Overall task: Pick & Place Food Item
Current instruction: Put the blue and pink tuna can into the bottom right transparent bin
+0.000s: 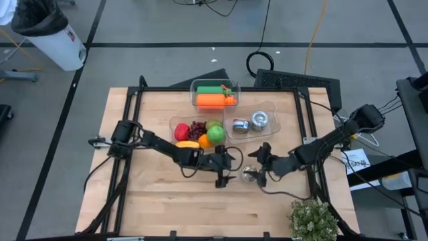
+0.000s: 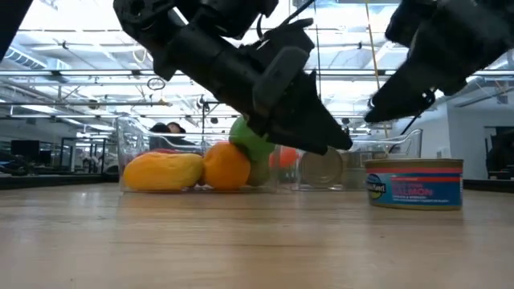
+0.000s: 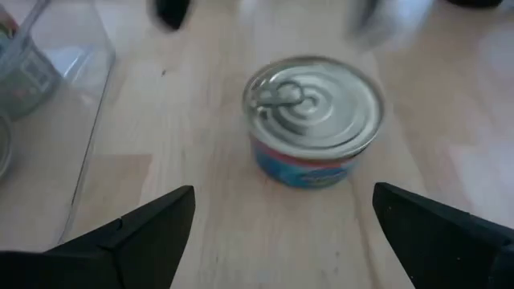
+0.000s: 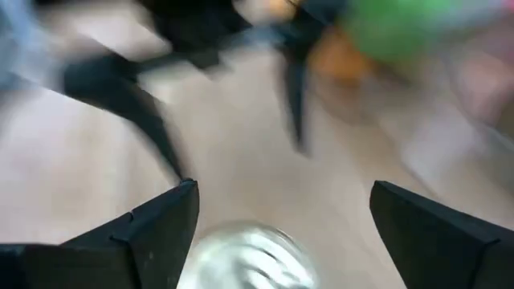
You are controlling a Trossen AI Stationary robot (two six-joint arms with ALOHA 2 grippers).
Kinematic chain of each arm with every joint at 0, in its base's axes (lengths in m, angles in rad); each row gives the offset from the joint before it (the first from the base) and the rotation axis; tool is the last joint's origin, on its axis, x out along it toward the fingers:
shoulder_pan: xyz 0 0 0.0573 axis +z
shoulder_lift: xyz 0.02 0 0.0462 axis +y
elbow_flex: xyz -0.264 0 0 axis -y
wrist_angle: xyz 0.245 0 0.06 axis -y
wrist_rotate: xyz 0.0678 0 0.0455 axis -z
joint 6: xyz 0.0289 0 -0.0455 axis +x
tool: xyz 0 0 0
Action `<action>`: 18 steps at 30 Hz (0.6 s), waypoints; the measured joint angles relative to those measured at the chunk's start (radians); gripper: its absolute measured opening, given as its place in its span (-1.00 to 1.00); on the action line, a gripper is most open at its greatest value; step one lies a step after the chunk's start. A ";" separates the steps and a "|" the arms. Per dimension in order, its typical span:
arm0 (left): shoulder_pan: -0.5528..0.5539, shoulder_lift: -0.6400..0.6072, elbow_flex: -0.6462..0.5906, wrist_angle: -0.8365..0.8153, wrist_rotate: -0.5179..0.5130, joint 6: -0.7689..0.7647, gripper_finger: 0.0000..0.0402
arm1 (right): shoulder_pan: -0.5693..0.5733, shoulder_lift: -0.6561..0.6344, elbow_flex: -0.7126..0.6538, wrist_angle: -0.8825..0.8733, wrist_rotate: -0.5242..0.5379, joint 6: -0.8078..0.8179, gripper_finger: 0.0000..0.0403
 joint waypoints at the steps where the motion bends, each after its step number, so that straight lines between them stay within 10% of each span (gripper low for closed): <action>1: 0.000 0.000 0.002 0.001 0.001 0.000 0.95 | 0.000 0.013 0.036 -0.100 0.023 0.025 0.71; 9: -0.037 -0.003 0.003 -0.022 0.002 -0.012 0.95 | 0.009 0.096 0.310 -0.817 0.005 0.444 0.68; 18: -0.067 -0.003 0.003 -0.024 0.002 -0.041 0.95 | 0.030 0.150 0.302 -0.924 -0.113 0.708 0.67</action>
